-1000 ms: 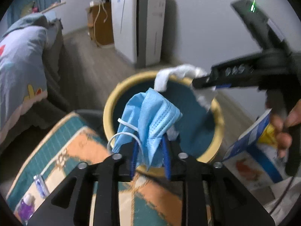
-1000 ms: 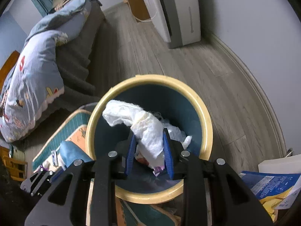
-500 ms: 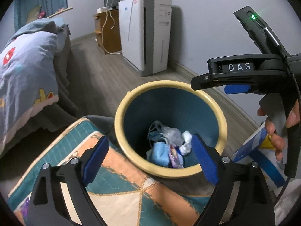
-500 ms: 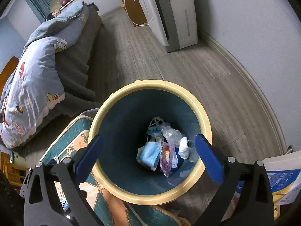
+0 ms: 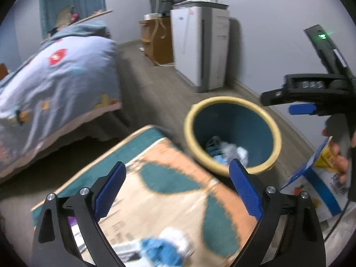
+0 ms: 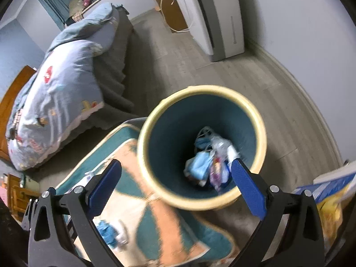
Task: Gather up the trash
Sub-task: 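Move both open tools back over the cushion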
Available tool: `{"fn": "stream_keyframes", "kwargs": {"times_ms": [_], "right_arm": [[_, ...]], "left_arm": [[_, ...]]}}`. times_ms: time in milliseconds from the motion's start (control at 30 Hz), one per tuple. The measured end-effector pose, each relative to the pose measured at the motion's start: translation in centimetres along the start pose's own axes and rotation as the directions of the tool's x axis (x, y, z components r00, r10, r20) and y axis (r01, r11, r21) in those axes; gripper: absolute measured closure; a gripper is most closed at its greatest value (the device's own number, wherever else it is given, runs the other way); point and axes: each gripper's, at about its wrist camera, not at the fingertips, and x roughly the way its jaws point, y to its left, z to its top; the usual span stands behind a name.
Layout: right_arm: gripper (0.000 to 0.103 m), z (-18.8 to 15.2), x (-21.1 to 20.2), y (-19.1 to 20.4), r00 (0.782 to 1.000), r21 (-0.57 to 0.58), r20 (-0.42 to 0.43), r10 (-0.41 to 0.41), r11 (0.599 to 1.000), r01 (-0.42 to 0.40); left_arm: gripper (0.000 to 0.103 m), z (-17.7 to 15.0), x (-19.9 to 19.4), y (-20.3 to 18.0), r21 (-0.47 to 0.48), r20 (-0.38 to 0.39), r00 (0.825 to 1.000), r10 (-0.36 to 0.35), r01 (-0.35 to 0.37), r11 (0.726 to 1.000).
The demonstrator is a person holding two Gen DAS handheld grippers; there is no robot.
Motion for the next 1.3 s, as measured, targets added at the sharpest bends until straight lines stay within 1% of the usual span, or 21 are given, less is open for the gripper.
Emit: {"fn": "stream_keyframes", "kwargs": {"times_ms": [67, 133, 233, 300, 400, 500, 567, 667, 733, 833, 933, 1067, 1167, 1233, 1300], "right_arm": [[0.006, -1.1, -1.0, 1.2, 1.000, -0.005, 0.003, 0.024, 1.000, -0.024], [0.006, -2.4, -1.8, 2.5, 0.999, -0.027, 0.003, 0.037, 0.999, -0.037], [0.006, -4.4, -2.5, 4.4, 0.998, -0.060, -0.010, 0.061, 0.996, -0.061], [0.006, -6.0, -2.8, 5.9, 0.997, -0.084, -0.025, 0.079, 0.993, -0.081], [0.006, -7.8, -2.8, 7.8, 0.996, -0.126, -0.044, 0.078, 0.989, -0.083], [0.006, -9.9, -2.4, 9.5, 0.995, -0.157, -0.070, 0.065, 0.985, -0.075], [0.006, -11.2, -1.6, 10.7, 0.995, -0.177, -0.088, 0.054, 0.982, -0.069], [0.006, -12.4, -0.3, 12.6, 0.994, -0.229, -0.107, 0.024, 0.972, -0.048], [0.006, -13.2, 0.8, 13.6, 0.991, -0.247, -0.129, 0.020, 0.968, -0.052], [0.006, -14.4, 2.4, 15.2, 0.987, -0.284, -0.160, 0.018, 0.957, -0.064], [0.006, -15.6, 4.2, 16.4, 0.984, -0.338, -0.176, -0.012, 0.940, -0.049], [0.006, -17.1, 6.7, 17.5, 0.976, -0.387, -0.212, -0.057, 0.922, -0.030], [0.006, -18.0, 8.0, 18.2, 0.972, -0.423, -0.224, -0.076, 0.906, -0.027], [0.008, -18.4, 9.1, 18.5, 0.965, -0.437, -0.248, -0.081, 0.899, -0.037], [0.014, -18.8, 9.9, 18.6, 0.959, -0.448, -0.268, -0.095, 0.893, -0.037]], "left_arm": [[0.010, -0.9, -1.7, 1.1, 0.005, -0.004, 0.999, 0.047, -0.047, 0.999], [0.010, -2.0, -3.4, 2.3, 0.002, -0.006, 0.997, 0.078, -0.078, 0.997], [0.010, -4.1, -5.9, 4.6, -0.033, -0.021, 0.992, 0.123, -0.123, 0.992], [0.010, -5.6, -7.7, 6.2, -0.075, -0.039, 0.988, 0.149, -0.152, 0.986], [0.010, -7.5, -10.2, 8.4, -0.135, -0.052, 0.983, 0.176, -0.182, 0.974], [0.008, -9.5, -12.4, 9.8, -0.174, -0.058, 0.972, 0.226, -0.233, 0.957], [0.008, -10.5, -13.2, 10.9, -0.211, -0.070, 0.972, 0.224, -0.234, 0.949], [0.008, -11.2, -13.4, 12.5, -0.255, -0.075, 0.971, 0.226, -0.238, 0.937], [0.008, -11.6, -13.0, 13.4, -0.272, -0.087, 0.968, 0.234, -0.249, 0.930], [0.008, -12.4, -11.8, 14.7, -0.276, -0.122, 0.964, 0.238, -0.263, 0.924], [0.008, -13.2, -10.1, 16.1, -0.268, -0.174, 0.951, 0.256, -0.296, 0.917], [0.008, -14.0, -9.0, 17.8, -0.296, -0.215, 0.943, 0.255, -0.312, 0.903], [0.008, -14.2, -8.9, 18.9, -0.333, -0.214, 0.947, 0.240, -0.302, 0.893], [0.008, -14.3, -8.8, 19.2, -0.343, -0.216, 0.947, 0.237, -0.301, 0.890], [0.008, -14.4, -8.5, 19.6, -0.356, -0.226, 0.947, 0.228, -0.298, 0.885]]}}
